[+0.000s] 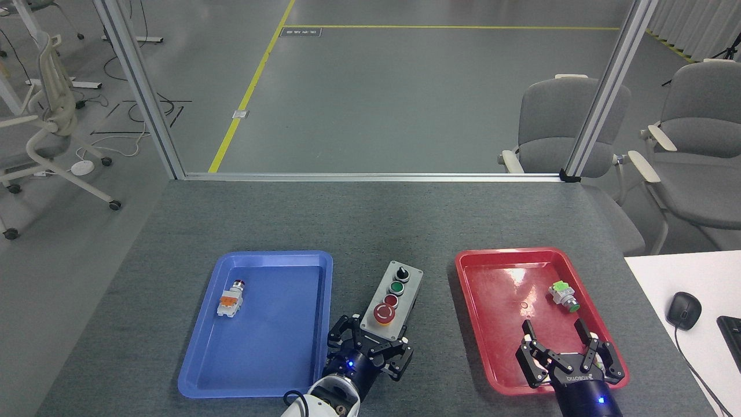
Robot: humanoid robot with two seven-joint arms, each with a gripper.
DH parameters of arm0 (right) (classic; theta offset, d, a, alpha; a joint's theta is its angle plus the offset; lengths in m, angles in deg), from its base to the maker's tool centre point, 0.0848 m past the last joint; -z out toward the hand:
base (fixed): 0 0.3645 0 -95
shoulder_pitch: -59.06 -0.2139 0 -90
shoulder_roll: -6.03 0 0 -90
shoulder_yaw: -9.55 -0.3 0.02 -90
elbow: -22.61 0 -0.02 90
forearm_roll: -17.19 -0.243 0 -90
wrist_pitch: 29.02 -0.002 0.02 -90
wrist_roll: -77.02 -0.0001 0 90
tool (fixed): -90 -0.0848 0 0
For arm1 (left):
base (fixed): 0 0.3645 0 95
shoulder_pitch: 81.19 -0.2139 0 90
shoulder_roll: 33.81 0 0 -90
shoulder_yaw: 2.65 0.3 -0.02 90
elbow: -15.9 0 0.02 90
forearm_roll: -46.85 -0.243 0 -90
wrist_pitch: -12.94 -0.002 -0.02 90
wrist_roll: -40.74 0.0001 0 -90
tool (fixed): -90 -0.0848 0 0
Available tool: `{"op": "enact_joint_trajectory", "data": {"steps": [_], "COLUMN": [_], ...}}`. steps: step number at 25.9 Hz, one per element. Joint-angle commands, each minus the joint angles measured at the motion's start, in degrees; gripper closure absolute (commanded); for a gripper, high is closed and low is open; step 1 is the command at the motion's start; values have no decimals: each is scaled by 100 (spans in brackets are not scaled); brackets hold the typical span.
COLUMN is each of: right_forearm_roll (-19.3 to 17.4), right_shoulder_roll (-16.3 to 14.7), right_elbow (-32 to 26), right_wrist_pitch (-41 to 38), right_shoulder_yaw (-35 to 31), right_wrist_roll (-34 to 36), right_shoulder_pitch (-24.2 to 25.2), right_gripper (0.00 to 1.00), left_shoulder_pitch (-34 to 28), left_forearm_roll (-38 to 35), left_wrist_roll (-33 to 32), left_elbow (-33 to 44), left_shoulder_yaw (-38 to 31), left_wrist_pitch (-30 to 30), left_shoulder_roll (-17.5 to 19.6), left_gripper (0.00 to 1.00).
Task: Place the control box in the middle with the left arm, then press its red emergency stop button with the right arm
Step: 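Slide the control box out of the blue tray toward the table middle, then release the control box and open the left gripper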
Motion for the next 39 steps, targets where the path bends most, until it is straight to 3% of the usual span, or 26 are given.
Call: {"op": "enact_joint_trajectory", "data": {"steps": [1, 15, 18, 21, 26, 33, 39], "right_forearm_roll": [0, 0, 9, 9, 9, 18, 35], "right_shoulder_roll": [1, 18, 9, 18, 9, 9, -26], "right_elbow": [0, 0, -9, 0, 0, 0, 0], "right_wrist_pitch": [0, -9, -9, -9, -17, -9, -9], "right_shoulder_yaw": [4, 4, 12, 12, 12, 21, 39], "right_wrist_roll": [-5, -189, -181, -189, -198, -198, -198], "right_shoulder_pitch": [-2, -2, -2, -2, -2, -19, -2], "right_gripper": [2, 2, 2, 2, 2, 2, 2], "left_shoulder_pitch": [21, 30, 30, 30, 30, 30, 30], "left_forearm_roll": [10, 36, 45, 54, 54, 62, 62], "left_wrist_roll": [-1, -10, -19, -10, -10, -10, -10], "left_elbow": [-61, -158, -149, -140, -122, -122, -114], "left_shoulder_yaw": [286, 523, 523, 523, 514, 514, 514], "left_wrist_pitch": [-119, -111, -119, -128, -251, -286, -295], "left_shoulder_roll": [-8, -8, -8, -8, -8, -8, 1], "left_gripper": [100, 100, 75, 66, 36, 12, 7]}}
